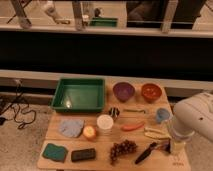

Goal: Place brush in purple bowl

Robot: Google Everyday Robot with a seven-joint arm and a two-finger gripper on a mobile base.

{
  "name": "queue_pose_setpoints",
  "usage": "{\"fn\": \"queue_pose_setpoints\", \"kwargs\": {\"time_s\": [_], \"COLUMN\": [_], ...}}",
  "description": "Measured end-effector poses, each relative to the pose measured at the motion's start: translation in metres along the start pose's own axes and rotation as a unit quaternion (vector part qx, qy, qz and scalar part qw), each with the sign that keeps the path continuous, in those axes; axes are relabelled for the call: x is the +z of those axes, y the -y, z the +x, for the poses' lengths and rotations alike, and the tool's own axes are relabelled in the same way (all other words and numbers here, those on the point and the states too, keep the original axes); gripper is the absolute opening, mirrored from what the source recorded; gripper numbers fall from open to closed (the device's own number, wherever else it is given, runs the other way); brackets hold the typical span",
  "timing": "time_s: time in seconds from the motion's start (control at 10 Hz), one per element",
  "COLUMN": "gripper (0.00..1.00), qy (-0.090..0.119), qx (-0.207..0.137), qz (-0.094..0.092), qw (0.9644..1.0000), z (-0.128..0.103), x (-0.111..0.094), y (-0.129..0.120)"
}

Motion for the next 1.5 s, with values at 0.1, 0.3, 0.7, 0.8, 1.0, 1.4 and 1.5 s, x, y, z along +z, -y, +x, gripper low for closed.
{"fn": "queue_pose_setpoints", "kwargs": {"time_s": [0.1, 0.3, 0.7, 0.8, 1.0, 1.4, 1.5], "gripper": [0.80, 0.80, 0.80, 0.80, 0.80, 0.80, 0.80], "qy": [0.009, 0.010, 0.010, 0.003, -0.019, -0.030, -0.029], "qx": [-0.011, -0.025, -0.027, -0.022, -0.014, -0.008, -0.010], "qz": [0.019, 0.037, 0.039, 0.032, 0.019, 0.014, 0.014], "qw": [0.9997, 0.9990, 0.9988, 0.9992, 0.9995, 0.9994, 0.9994], "z": [-0.001, 0.001, 0.000, 0.001, 0.005, 0.011, 0.009], "x": [0.003, 0.010, 0.010, 0.012, 0.025, 0.032, 0.032], "y": [-0.006, -0.015, -0.014, -0.014, -0.007, -0.003, -0.002]}}
